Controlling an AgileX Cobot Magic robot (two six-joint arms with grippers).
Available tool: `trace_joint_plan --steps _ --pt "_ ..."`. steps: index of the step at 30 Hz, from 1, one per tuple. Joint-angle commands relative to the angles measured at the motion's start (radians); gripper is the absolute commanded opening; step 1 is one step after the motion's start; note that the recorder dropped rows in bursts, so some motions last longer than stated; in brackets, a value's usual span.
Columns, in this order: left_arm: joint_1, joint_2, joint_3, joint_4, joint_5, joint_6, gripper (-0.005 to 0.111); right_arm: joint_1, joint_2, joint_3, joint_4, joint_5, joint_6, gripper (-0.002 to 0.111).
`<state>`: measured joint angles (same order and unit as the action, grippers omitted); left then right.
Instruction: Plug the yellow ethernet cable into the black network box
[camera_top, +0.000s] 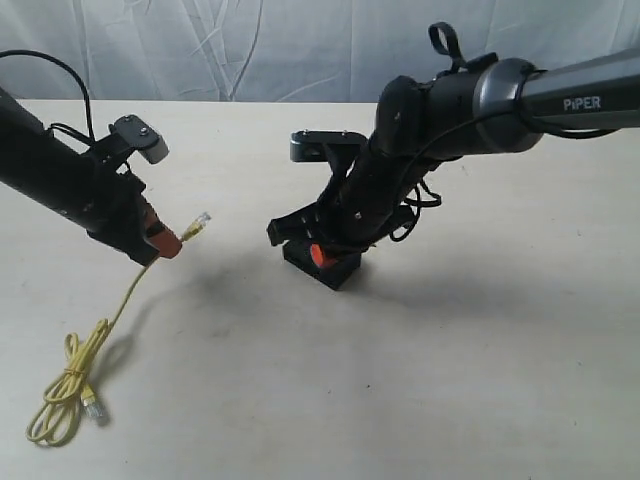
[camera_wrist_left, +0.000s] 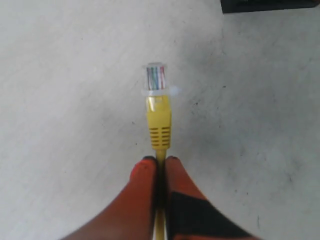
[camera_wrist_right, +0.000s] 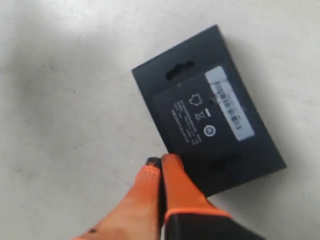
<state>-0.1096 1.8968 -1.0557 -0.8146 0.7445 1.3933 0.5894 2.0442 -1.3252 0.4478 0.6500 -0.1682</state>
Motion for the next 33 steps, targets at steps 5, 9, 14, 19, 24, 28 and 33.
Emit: trace_joint_plan --steps 5,9,14,19,24,28,33 --pt "-0.075 0.001 0.005 -0.041 0.028 0.05 0.0 -0.136 -0.042 -0.001 0.219 0.062 -0.212 -0.001" --pt "-0.122 0.001 0.005 -0.039 0.005 0.043 0.0 -0.18 -0.032 -0.001 0.279 0.102 -0.335 -0.001" --pt "-0.132 0.001 0.005 -0.019 0.05 0.036 0.0 -0.18 0.001 -0.001 0.252 -0.001 -0.358 -0.001" --pt "-0.132 0.001 0.005 0.017 0.067 0.036 0.0 -0.18 0.043 -0.001 0.284 -0.132 -0.358 -0.001" --pt "-0.132 0.001 0.005 0.017 0.062 0.036 0.0 -0.18 0.077 -0.001 0.289 -0.144 -0.358 -0.001" --pt "-0.132 0.001 0.005 0.017 0.046 0.036 0.0 -0.18 0.083 -0.001 0.304 -0.046 -0.356 -0.001" --pt "-0.132 0.001 0.005 0.019 0.019 0.038 0.0 -0.18 0.083 -0.001 0.298 0.034 -0.356 -0.001"
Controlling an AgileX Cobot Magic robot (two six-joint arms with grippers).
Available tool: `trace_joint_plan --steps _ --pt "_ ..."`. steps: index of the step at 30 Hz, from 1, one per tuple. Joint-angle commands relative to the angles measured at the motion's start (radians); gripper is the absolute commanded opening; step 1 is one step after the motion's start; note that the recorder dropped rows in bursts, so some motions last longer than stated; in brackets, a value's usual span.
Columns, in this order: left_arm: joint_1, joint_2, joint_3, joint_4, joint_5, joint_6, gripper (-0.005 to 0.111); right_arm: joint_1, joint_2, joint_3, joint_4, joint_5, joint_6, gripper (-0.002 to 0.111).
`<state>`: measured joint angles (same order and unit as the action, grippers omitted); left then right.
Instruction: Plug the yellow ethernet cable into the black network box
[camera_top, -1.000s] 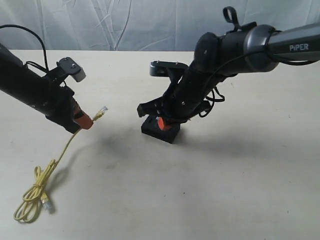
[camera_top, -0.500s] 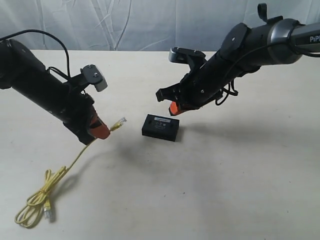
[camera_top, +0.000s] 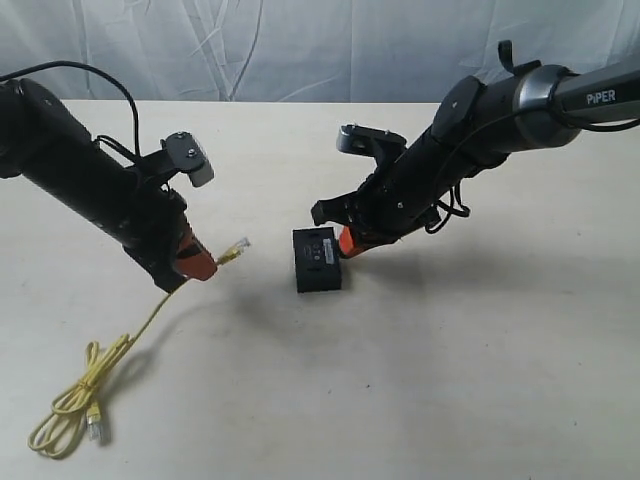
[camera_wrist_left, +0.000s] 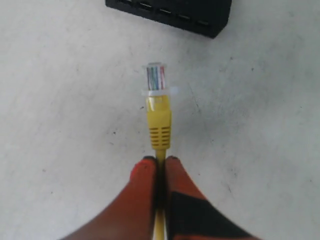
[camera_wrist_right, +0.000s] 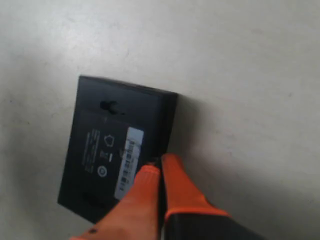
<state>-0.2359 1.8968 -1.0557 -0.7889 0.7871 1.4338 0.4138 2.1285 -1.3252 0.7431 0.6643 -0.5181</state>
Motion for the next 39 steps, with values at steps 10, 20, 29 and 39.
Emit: trace_joint_plan --steps 10,20,29,39 --pt "-0.006 0.091 0.005 -0.062 -0.006 0.199 0.0 -0.077 -0.001 -0.001 0.016 0.066 0.012 -0.001" --pt "-0.032 0.127 0.005 -0.167 0.094 0.27 0.0 -0.086 -0.001 -0.001 0.048 0.058 -0.006 -0.001" --pt "-0.104 0.127 0.005 -0.115 -0.162 0.094 0.0 -0.086 -0.001 -0.001 0.055 0.063 -0.009 -0.001" --pt "-0.106 0.129 -0.02 -0.116 -0.137 0.084 0.0 -0.086 -0.001 -0.001 0.053 0.059 -0.009 -0.001"
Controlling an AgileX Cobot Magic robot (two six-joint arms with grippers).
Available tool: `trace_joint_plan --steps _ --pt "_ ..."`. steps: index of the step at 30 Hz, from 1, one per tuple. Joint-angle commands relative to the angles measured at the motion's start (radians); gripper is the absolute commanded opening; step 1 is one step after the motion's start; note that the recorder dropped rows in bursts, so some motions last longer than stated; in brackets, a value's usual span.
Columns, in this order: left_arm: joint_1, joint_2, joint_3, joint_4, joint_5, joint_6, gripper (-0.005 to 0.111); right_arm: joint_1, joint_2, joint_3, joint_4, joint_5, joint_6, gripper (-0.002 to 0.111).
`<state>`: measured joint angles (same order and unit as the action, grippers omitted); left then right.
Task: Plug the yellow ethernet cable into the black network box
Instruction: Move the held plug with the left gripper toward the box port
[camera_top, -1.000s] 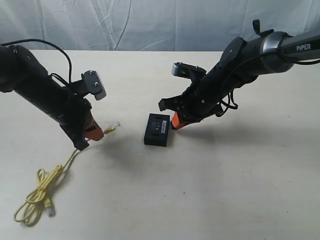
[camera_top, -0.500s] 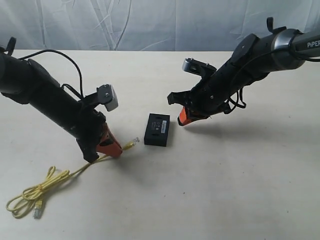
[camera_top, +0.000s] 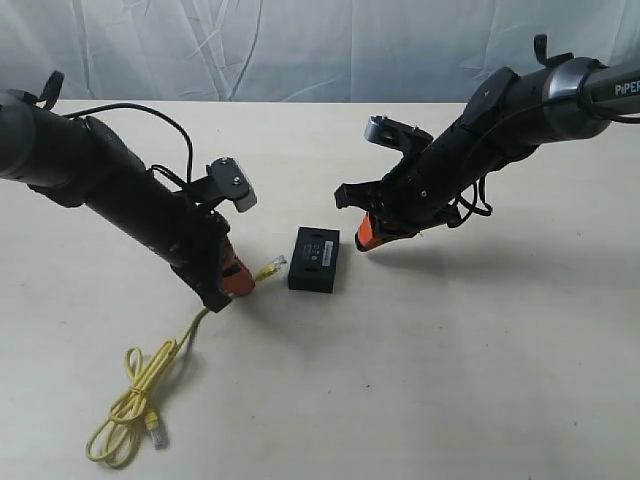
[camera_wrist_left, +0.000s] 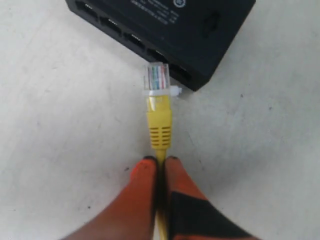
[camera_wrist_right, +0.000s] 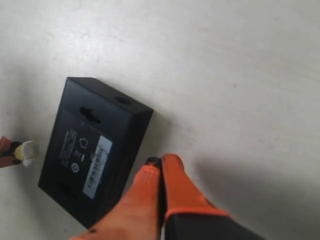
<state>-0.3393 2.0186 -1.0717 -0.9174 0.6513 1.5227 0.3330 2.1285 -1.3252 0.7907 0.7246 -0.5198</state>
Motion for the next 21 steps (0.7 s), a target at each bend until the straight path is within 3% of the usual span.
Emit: trace_joint_plan --steps 1,6,13,21 --pt "-0.003 0.01 -0.006 0.013 0.02 -0.005 0.0 -0.005 -0.001 -0.001 0.005 -0.001 -0.007 -0.001" --pt "-0.007 0.048 -0.016 -0.02 0.109 -0.007 0.0 -0.005 0.003 -0.001 0.007 -0.018 -0.009 -0.001" --pt "-0.066 0.054 -0.016 -0.01 0.087 -0.007 0.0 -0.005 0.028 -0.001 0.007 -0.016 -0.009 -0.001" --pt "-0.039 -0.003 -0.016 0.085 0.056 -0.13 0.0 -0.005 0.026 -0.001 0.009 -0.022 -0.009 -0.001"
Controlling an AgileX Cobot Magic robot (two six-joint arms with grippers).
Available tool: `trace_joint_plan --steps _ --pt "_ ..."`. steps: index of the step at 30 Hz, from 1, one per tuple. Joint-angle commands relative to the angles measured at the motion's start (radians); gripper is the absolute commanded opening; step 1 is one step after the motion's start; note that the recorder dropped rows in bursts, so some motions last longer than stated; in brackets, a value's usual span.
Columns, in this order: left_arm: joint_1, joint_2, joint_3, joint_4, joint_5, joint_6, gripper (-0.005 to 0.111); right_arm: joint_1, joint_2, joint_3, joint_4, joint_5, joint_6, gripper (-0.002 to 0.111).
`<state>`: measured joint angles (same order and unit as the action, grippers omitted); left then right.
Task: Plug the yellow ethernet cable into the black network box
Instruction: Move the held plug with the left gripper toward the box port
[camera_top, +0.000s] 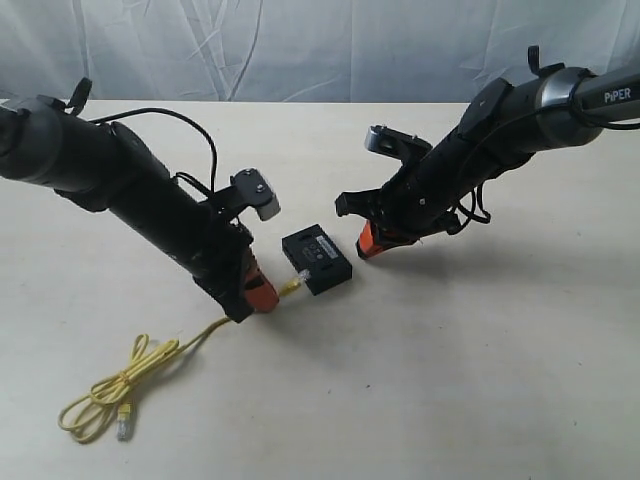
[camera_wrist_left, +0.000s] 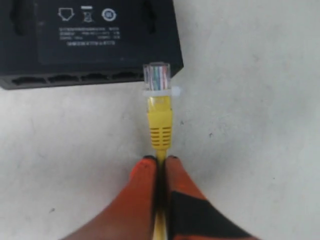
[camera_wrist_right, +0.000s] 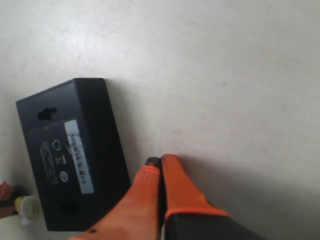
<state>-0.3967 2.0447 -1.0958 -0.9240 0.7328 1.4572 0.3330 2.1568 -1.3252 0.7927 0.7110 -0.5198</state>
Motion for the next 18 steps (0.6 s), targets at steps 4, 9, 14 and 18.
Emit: trace_joint_plan --steps 4,9,14,18 --pt "0.045 -0.092 0.008 0.174 -0.063 -0.166 0.0 -0.005 -0.002 -0.001 0.009 -0.009 -0.012 -0.001" --pt "0.042 -0.104 0.008 0.277 -0.107 -0.206 0.0 -0.005 -0.002 -0.001 0.064 -0.01 -0.057 -0.001" --pt "0.006 -0.079 0.008 0.27 -0.138 -0.23 0.0 -0.005 -0.002 -0.001 0.111 -0.008 -0.083 -0.001" --pt "-0.028 -0.079 -0.019 0.322 -0.144 -0.324 0.0 -0.005 -0.002 -0.001 0.113 -0.012 -0.097 -0.001"
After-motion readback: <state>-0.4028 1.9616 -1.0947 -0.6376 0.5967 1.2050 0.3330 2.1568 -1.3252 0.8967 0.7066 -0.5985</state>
